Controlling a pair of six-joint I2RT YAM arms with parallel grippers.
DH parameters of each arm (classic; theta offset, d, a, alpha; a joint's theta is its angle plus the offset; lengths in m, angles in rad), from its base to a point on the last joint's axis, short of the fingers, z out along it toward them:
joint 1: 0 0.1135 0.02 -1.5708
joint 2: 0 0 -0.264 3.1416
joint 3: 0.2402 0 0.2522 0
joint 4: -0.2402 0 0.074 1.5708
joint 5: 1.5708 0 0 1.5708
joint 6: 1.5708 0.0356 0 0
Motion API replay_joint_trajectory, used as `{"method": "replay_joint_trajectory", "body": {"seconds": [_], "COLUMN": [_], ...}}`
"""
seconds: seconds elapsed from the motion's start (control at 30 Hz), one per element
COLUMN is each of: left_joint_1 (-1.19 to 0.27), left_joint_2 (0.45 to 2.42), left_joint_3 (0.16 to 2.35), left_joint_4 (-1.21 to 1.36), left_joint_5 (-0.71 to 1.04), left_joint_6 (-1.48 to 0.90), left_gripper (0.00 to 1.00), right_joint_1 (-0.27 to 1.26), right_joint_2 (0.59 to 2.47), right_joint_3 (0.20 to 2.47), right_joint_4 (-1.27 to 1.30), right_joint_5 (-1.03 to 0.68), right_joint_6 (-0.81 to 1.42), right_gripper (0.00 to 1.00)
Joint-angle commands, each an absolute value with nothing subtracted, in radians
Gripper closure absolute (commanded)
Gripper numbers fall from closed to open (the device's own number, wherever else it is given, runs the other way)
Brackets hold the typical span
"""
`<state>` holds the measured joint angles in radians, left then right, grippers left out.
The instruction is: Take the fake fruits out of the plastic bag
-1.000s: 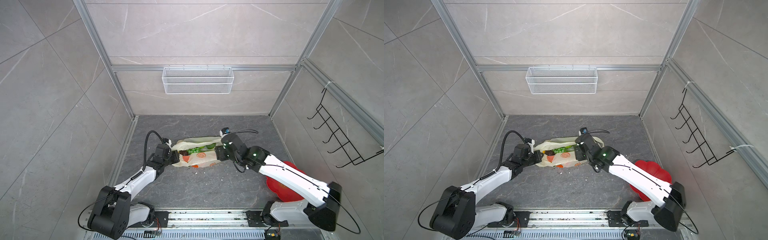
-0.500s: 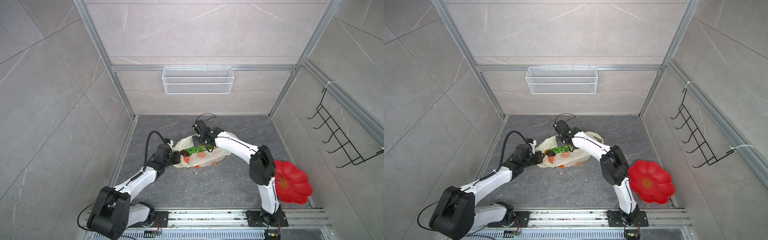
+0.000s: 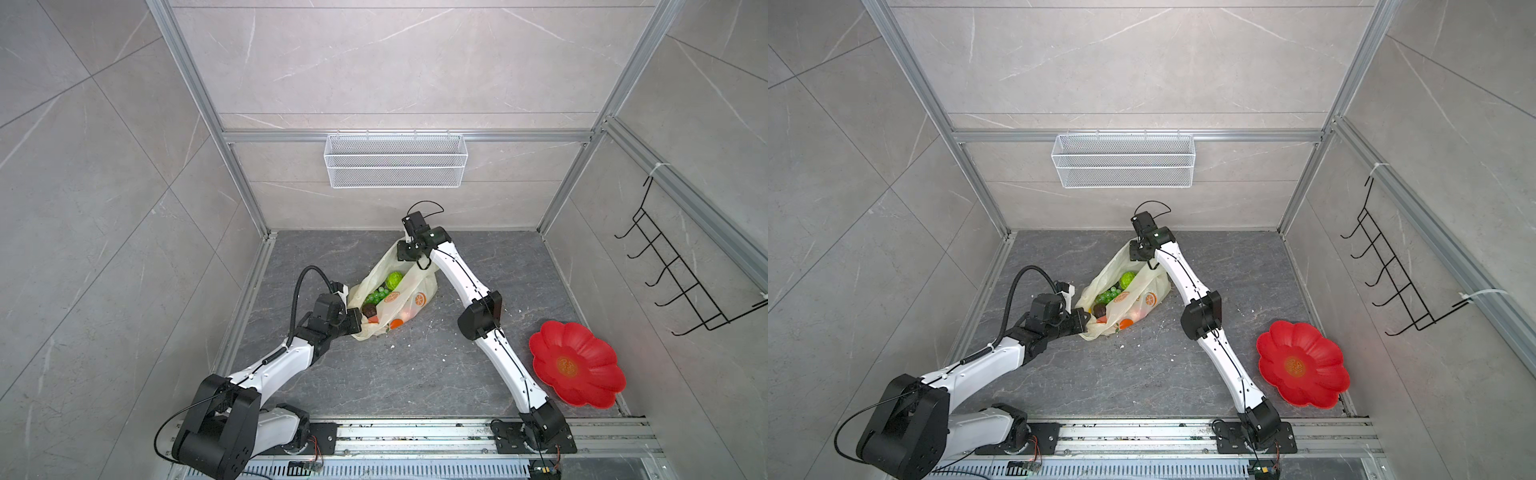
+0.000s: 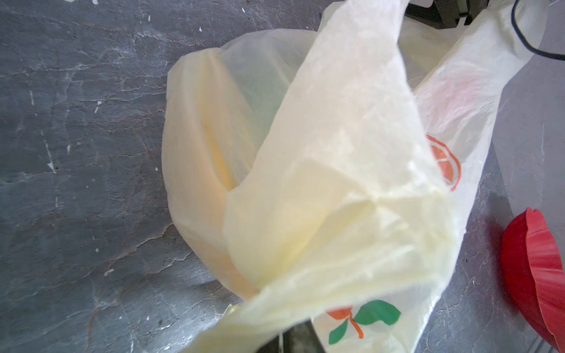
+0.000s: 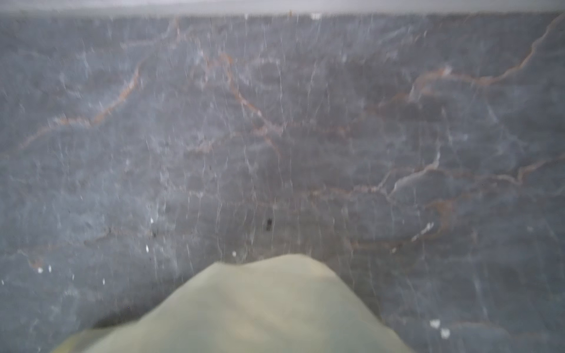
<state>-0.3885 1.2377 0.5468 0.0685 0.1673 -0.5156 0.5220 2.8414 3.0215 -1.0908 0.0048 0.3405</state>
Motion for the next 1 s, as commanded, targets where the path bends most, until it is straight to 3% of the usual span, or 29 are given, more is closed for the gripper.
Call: {"method": "replay_joint_trajectory", "body": {"seconds": [0.0, 0.3, 0.47, 0.6, 0.73, 0.97], "left_joint_1": [-0.393, -0.393, -0.395, -0.394, -0.396, -0.406], "left_joint_2": [1.266, 1.345, 1.335, 1.318, 1.308, 1.3], "left_joint_3": [0.588, 0.675, 0.677, 0.665, 0.654, 0.654], "left_joint_4": [0.104, 0.049, 0.045, 0.046, 0.051, 0.049], "left_joint_5": [0.164, 0.095, 0.099, 0.097, 0.107, 0.104], "left_joint_6": [-0.531, -0.579, -0.579, -0.579, -0.582, -0.586], "left_gripper": [1.0, 1.0, 1.0, 1.0, 1.0, 1.0], "right_joint_1": [0.603, 0.641, 0.644, 0.639, 0.603, 0.602], "right_joint_2": [2.66, 2.186, 2.047, 2.073, 2.17, 2.491], "right_joint_3": [2.928, 2.237, 2.021, 1.991, 2.058, 2.526], "right_joint_4": [-1.152, -0.862, -0.842, -0.885, -0.888, -1.161], "right_joint_5": [0.027, 0.022, 0.294, 0.511, 0.497, 0.534], "right_joint_6": [0.245, 0.292, 0.362, 0.437, 0.499, 0.55], "right_gripper": [0.45, 0.34, 0.25, 0.15, 0.14, 0.2]}}
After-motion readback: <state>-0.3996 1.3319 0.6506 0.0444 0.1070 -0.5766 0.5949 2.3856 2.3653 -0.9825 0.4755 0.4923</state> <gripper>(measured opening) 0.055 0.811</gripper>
